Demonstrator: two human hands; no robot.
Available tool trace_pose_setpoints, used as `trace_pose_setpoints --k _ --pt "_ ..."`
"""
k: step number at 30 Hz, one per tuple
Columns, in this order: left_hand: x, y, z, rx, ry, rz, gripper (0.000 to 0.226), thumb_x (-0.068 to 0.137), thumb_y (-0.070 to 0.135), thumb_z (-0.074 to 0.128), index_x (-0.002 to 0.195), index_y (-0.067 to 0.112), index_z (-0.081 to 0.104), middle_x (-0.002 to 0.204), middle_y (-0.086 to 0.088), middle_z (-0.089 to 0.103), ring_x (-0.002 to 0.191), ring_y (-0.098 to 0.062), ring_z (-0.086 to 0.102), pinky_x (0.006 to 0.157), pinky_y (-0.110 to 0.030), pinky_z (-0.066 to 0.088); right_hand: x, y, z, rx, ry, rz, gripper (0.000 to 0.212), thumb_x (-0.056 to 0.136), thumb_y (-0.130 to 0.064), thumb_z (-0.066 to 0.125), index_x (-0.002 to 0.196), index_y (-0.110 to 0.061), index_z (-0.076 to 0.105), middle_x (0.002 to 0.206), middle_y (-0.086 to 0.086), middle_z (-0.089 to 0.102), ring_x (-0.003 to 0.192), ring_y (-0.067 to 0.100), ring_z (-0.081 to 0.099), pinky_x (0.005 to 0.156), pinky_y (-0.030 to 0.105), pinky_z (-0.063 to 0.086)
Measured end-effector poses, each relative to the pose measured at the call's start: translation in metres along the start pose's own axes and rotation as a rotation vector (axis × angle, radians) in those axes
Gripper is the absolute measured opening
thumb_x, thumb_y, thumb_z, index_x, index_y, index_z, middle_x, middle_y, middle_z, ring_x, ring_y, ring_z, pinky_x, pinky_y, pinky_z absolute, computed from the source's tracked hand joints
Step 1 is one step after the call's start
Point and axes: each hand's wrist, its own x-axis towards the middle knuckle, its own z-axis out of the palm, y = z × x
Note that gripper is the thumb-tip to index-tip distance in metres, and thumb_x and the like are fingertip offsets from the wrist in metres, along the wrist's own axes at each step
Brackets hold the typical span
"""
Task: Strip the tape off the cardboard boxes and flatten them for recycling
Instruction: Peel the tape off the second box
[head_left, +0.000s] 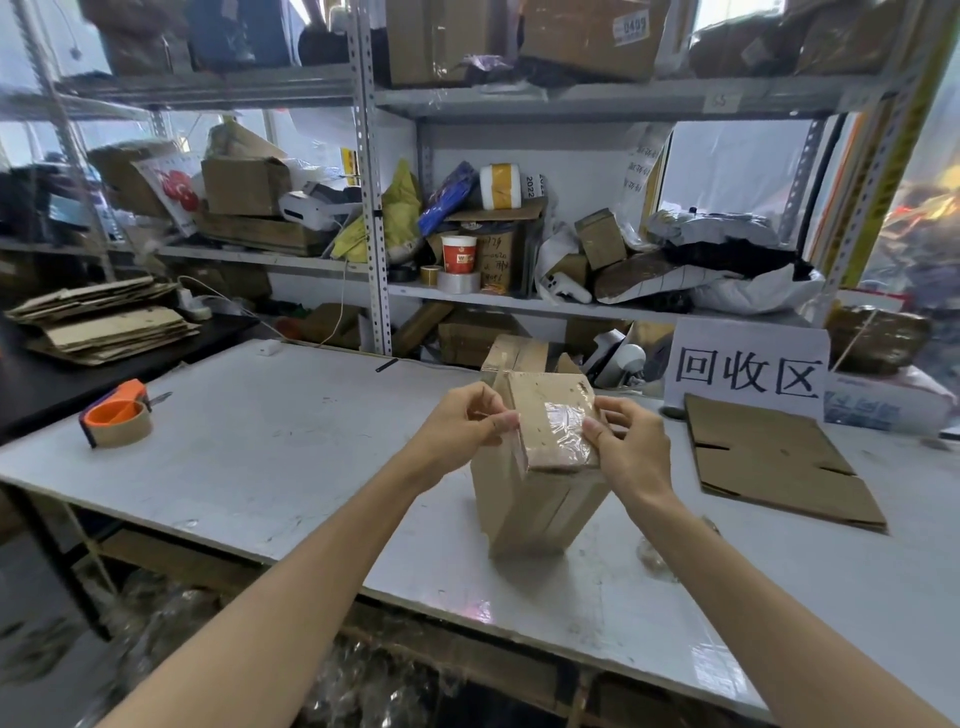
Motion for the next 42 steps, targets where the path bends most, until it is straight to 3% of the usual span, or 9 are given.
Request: trace_pose_setpoints --k 4,7,11,16,20,25,32,36,42 --pt "0.001 -0.001 -0.008 -0.010 0.070 0.026 0.022 0.089 0.005 0.069 0.097 0.022 0.058 0.108 -0.006 0.067 0.097 -0.015 0.067 0.068 -0.014 0.055 0.001 -0.001 0.000 0.036 -0.016 0.006 0.033 0.087 -0.003 0.065 0.119 -0.010 0.061 0.105 -0.001 0.061 0.095 0.014 0.060 0.065 0.010 0.046" --pt "0.002 -0.001 -0.007 0.032 0.122 0.061 0.040 0.087 0.015 0.074 0.113 0.037 0.053 0.126 0.002 0.054 0.101 -0.006 0.059 0.065 -0.009 0.052 0.002 -0.001 0.001 0.087 -0.007 0.015 0.032 0.086 0.001 0.065 0.116 -0.009 0.063 0.105 0.001 0.064 0.090 0.007 0.059 0.064 0.010 0.046" --pt "0.006 -0.003 -0.007 0.210 0.190 0.008 0.068 0.084 0.035 0.076 0.143 0.028 0.043 0.144 0.002 0.038 0.129 -0.017 0.039 0.107 -0.039 0.044 0.000 0.001 0.004 0.131 -0.074 -0.016 0.029 0.086 0.003 0.063 0.111 -0.012 0.065 0.101 -0.002 0.065 0.088 0.002 0.060 0.057 0.007 0.048" --pt "0.002 -0.006 -0.005 0.231 0.167 0.040 0.058 0.085 0.034 0.076 0.136 0.025 0.051 0.137 0.004 0.038 0.122 -0.011 0.039 0.098 -0.024 0.036 0.001 0.007 0.007 0.294 -0.060 0.092 0.023 0.090 0.002 0.058 0.102 -0.015 0.067 0.100 0.003 0.069 0.093 0.018 0.065 0.072 0.025 0.054" --pt "0.003 -0.007 -0.005 0.166 0.154 -0.036 0.047 0.088 0.035 0.072 0.130 0.032 0.053 0.131 -0.003 0.043 0.118 -0.020 0.049 0.094 -0.027 0.046 0.002 0.009 0.006 0.344 -0.088 0.157 0.018 0.091 -0.002 0.059 0.097 -0.015 0.068 0.098 0.007 0.069 0.091 0.021 0.065 0.071 0.026 0.052" --pt "0.006 -0.009 -0.002 0.107 0.174 -0.068 0.041 0.089 0.032 0.071 0.126 0.034 0.053 0.132 -0.008 0.049 0.117 -0.024 0.053 0.091 -0.040 0.055 0.002 0.009 -0.004 -0.127 -0.027 -0.021 0.013 0.086 -0.025 0.069 0.079 -0.015 0.073 0.072 -0.002 0.068 0.072 0.013 0.062 0.063 0.025 0.045" --pt "0.010 -0.010 0.002 0.028 0.189 -0.081 0.040 0.088 0.024 0.071 0.124 0.030 0.055 0.130 -0.011 0.050 0.114 -0.028 0.056 0.093 -0.050 0.055 0.005 0.007 -0.008 -0.241 -0.006 -0.040 0.020 0.089 -0.020 0.065 0.072 -0.010 0.070 0.067 0.003 0.065 0.069 0.019 0.060 0.063 0.027 0.040" --pt "0.011 -0.013 0.001 0.021 0.201 -0.091 0.039 0.089 0.026 0.071 0.124 0.030 0.053 0.130 -0.010 0.049 0.115 -0.027 0.055 0.093 -0.050 0.055 0.007 0.016 -0.009 -0.094 0.030 0.148 0.020 0.088 -0.009 0.062 0.071 0.000 0.065 0.073 0.015 0.066 0.073 0.030 0.065 0.070 0.044 0.058" --pt "0.012 -0.016 0.000 0.027 0.219 -0.096 0.040 0.091 0.028 0.069 0.127 0.029 0.052 0.132 -0.011 0.048 0.118 -0.029 0.054 0.096 -0.052 0.053 0.006 0.014 -0.015 0.166 -0.108 0.212 0.017 0.090 0.001 0.050 0.094 -0.007 0.064 0.088 0.012 0.069 0.084 0.026 0.067 0.066 0.031 0.056"
